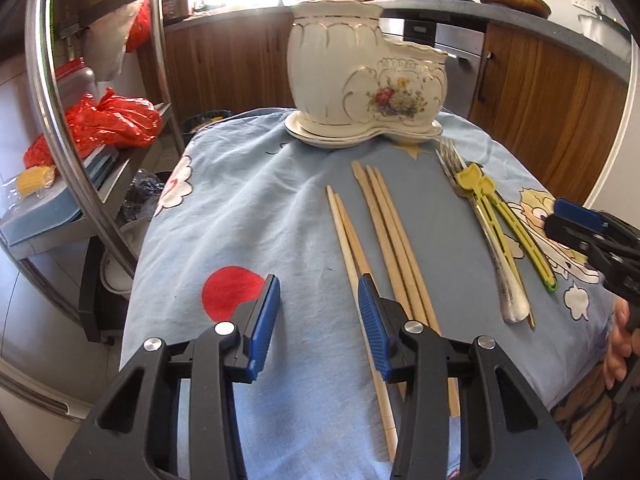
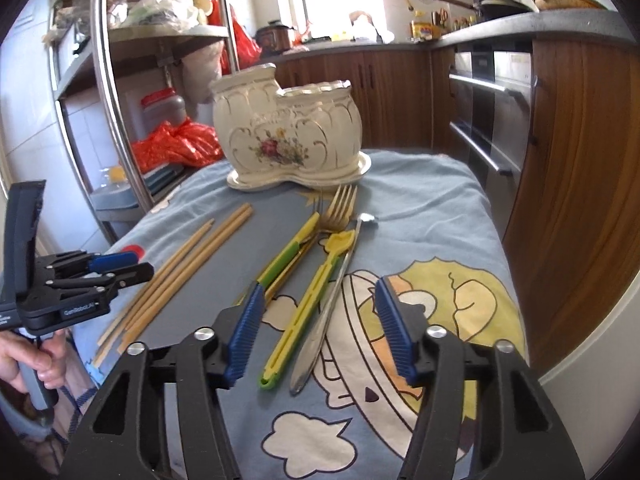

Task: Organize utensils
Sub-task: 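Lower the right gripper onto the silver spoon while the left gripper approaches a chopstick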

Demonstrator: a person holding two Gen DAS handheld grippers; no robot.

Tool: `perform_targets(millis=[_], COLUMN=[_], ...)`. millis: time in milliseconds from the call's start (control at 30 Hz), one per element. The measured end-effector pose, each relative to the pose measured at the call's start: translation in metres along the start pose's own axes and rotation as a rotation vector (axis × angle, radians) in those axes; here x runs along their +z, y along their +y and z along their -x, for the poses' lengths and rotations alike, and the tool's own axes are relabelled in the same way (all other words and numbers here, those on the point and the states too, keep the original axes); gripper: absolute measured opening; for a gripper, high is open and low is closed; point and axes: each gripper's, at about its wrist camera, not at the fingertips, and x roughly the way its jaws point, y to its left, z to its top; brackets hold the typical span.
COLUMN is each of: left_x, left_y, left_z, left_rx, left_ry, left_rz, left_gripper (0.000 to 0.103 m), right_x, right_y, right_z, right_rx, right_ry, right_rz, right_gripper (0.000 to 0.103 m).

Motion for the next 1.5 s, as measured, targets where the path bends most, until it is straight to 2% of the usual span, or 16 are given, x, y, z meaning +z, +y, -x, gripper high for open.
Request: perform_targets(millis=[333, 667, 867, 1033, 1200, 1333, 1500], left_x=[0.002, 0.011, 0.028, 0.035, 0.038, 0.04, 0.047], left_y=[-0.003, -0.001, 0.001, 0.009, 0.019, 0.022, 0.03], left_z=[-0.007, -0.017, -0.029, -0.035, -0.036, -0.038, -0.043], left_rx=[-0.025, -0.019, -0.017, -0.019, -0.015, -0.033, -0.08], left_ry=[0.032, 0.067, 0.124, 0.156, 0.169, 0.186, 0.233], left_rz=[-0.026, -0.035, -0.069, -0.093, -0.09, -0.086, -0.082], left_gripper=[0.04, 0.038, 0.031, 0.029, 0.029, 0.027, 0.025], right_x=[0.003, 0.024, 0.042, 0.046, 0.045, 0.049, 0.055], right_y=[-0.009, -0.012, -0.013, -0.009, -0.008, -0.009, -0.014], right_z=[-0.02, -0.036, -0.053, -0.061, -0.065, -0.069, -0.07], right_rx=[-0.059, -0.085, -0.091, -0.071, -0.074, -0.045, -0.029], right_ry=[0.105, 0.162, 0.226, 0.272, 0.28, 0.312, 0.375], right_rz=[0.007, 0.042, 0.078, 0.088, 0.095, 0.116, 0.166], right_gripper=[0.034, 0.032, 0.032, 0.032, 0.031, 0.014, 0.009])
